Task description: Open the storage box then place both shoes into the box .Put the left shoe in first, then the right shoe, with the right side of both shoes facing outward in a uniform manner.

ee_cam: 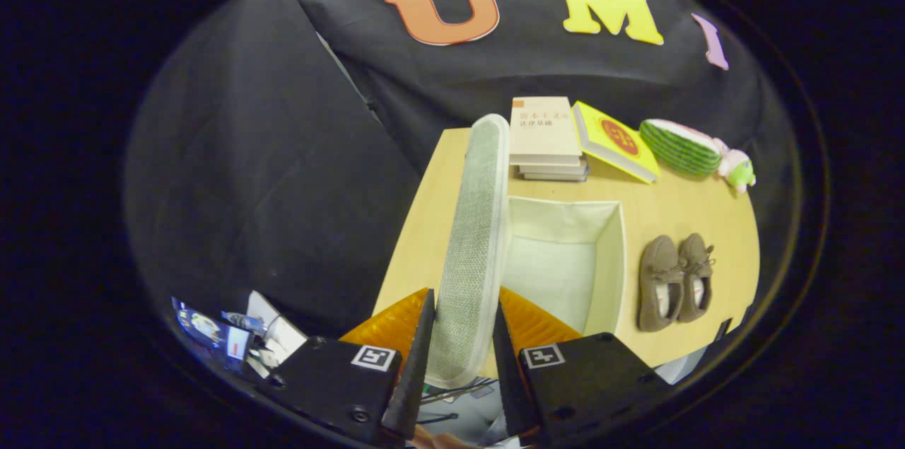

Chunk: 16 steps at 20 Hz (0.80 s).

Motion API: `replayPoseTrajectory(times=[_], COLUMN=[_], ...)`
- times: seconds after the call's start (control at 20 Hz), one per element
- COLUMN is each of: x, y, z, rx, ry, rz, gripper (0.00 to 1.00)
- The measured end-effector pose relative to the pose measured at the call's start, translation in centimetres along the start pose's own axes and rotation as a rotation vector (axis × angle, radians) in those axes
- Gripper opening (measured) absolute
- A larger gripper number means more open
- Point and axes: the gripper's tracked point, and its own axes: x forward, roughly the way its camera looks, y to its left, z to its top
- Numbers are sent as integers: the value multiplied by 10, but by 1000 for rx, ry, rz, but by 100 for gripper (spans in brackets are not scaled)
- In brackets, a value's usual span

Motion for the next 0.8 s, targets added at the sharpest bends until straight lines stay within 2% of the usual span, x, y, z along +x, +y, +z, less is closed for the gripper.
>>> replayPoseTrajectory(times=[0.1,0.25,0.35,0.45,0.5,0.6,0.65,0.8], x=[-7,-22,-30,-38,-41,-47,-51,-51], y=[16,31,28,7,-12,-63,-83,-130], z=[8,6,5,1,1,3,-1,-28], rx=[-50,-59,-90,-128,-157,-243,-281,-284], ry=[-59,-85,-94,-107,-116,-139,-141,-85], rz=[64,120,107,29,-42,-238,-290,-343], gripper=[51,53,54,56,57,67,71,71])
